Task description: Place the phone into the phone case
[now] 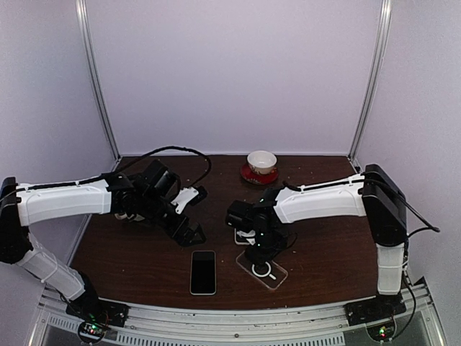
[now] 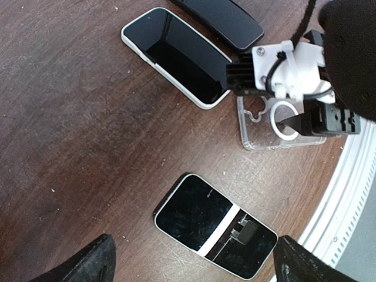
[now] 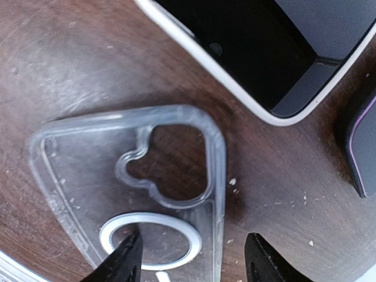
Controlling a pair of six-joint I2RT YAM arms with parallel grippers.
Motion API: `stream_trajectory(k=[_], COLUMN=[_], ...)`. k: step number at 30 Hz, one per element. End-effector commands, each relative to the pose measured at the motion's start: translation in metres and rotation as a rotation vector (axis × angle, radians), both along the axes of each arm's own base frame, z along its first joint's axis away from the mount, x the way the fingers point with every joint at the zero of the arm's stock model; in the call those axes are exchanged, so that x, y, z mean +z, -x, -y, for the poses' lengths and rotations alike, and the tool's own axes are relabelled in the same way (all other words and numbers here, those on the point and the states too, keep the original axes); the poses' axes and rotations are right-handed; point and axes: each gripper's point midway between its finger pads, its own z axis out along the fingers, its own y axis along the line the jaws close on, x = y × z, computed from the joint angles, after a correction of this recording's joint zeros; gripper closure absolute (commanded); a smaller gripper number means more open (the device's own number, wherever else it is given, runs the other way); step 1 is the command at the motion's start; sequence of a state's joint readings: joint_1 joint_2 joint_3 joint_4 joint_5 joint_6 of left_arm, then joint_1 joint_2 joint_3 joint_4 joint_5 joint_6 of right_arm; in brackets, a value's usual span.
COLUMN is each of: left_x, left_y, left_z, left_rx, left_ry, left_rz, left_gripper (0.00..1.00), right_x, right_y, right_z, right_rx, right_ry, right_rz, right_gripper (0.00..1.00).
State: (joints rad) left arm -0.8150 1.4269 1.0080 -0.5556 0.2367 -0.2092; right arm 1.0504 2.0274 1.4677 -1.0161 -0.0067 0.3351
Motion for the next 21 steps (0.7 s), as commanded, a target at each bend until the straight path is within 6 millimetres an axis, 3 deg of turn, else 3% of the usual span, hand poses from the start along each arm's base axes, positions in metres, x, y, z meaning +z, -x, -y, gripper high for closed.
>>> stream_trajectory(k=[1,3,11,14,18,21], left_x=[-0.001,-0.001,0.000,0.000,-0.002,-0.004], left_y=[-0.003,-0.004,-0.006,-0.005,-0.005,-0.005], left_z=[0.001,0.001,-0.002,-0.002,-0.002,-0.002], left_rx=[-0.005,-0.006,0.001,-0.003,-0.002,-0.001], left_ry=[-0.004,-0.007,-0.018,-0.016,-0.017,-0.022], left_rz=[-0.001,0.004,0.019,0.016,0.014,0.007], left_gripper=[0.03,0.03,0.03,0.02,0.02,0.02], right_x=[-0.009,-0.013,-0.020,-0.011,-0.009,-0.006], right_y=[-0.005,-0.002,0.002,0.003,0.016,0.024], right_z=[0.009,0.010,0.016,0.030,0.064,0.072], right_rx=[-0.022,-0.016,-0.081,-0.192,-0.414,-0.550], right_ry=[-0.023,-0.029,-0.071,-0.059,-0.042,-0.130], right_rz=[-0.020,-0.035,-0.062,-0.022,0.027,0.058], right_gripper=[0.39,0.41,0.83,0.90,0.99,1.00])
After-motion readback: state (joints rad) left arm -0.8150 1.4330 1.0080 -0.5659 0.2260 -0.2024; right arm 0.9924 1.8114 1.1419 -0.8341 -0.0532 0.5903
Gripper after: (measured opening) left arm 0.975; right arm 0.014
